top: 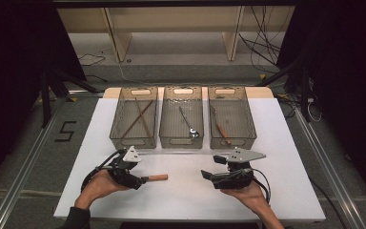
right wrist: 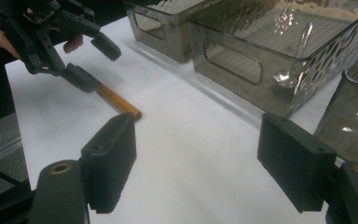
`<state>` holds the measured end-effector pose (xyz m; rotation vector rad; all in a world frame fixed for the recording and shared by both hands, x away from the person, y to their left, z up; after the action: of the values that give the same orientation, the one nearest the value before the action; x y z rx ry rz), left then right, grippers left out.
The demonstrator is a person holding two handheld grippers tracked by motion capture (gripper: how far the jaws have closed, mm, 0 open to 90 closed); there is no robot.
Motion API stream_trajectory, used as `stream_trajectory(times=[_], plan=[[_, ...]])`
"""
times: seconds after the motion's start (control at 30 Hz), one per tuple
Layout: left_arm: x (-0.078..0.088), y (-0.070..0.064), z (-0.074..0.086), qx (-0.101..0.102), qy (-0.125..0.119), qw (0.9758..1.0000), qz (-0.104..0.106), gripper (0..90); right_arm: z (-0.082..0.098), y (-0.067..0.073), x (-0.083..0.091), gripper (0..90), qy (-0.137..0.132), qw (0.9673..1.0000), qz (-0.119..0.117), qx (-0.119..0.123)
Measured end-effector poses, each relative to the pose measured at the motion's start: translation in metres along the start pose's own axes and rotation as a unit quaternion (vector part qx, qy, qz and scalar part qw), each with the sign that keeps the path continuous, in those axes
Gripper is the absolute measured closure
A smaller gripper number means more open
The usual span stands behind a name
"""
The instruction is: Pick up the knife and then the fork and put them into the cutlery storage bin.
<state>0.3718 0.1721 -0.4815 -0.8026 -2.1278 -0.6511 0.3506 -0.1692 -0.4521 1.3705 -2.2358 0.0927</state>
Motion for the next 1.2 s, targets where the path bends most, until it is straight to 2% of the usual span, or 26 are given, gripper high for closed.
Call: stream_trajectory(times=[0.07,0.13,0.37,0.67,0.8,0.93,1.03,1.2], plan=[[0.000,0.000,0.000,-0.008,0.006,1.0000,0.000,26.9,0.000,0.000,0.000,28.6,0.000,1.0000,0.000,0.000],[-0.001,0.000,0.000,-0.005,0.003,1.0000,0.000,29.2,0.000,0.000,-0.001,28.6,0.001,1.0000,-0.003,-0.001],[-0.004,-0.001,0.002,-0.015,0.019,0.9997,0.011,36.3,0.002,0.000,-0.002,28.7,0.006,1.0000,-0.001,-0.002],[-0.010,-0.006,0.005,-0.049,0.052,0.9970,0.032,49.3,0.002,-0.001,-0.003,29.0,0.005,1.0000,0.001,-0.002],[-0.010,-0.009,0.003,-0.048,0.059,0.9963,0.040,58.9,0.002,-0.001,-0.004,29.0,0.008,1.0000,0.000,-0.003],[-0.010,-0.007,0.003,-0.039,0.062,0.9963,0.045,60.8,0.003,-0.001,-0.005,29.3,0.010,1.0000,0.001,-0.001],[-0.010,-0.007,0.003,-0.039,0.063,0.9962,0.047,63.0,0.003,-0.001,-0.005,29.5,0.010,0.9999,0.002,0.000],[-0.009,-0.006,0.005,-0.042,0.056,0.9962,0.051,71.5,0.003,-0.001,-0.004,29.8,0.010,0.9999,0.003,-0.002]])
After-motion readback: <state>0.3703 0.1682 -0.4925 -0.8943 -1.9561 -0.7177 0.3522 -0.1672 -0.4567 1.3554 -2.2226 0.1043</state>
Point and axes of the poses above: each handheld gripper's, and its own axes: x roughly backward along the jaws, z roughly out of its underside, y roughly to its left, the point moved 2 cm from there along -x, roughly forward along the jaws, and after that the axes turned 9 degrees about -z, right-handed, at the moved point
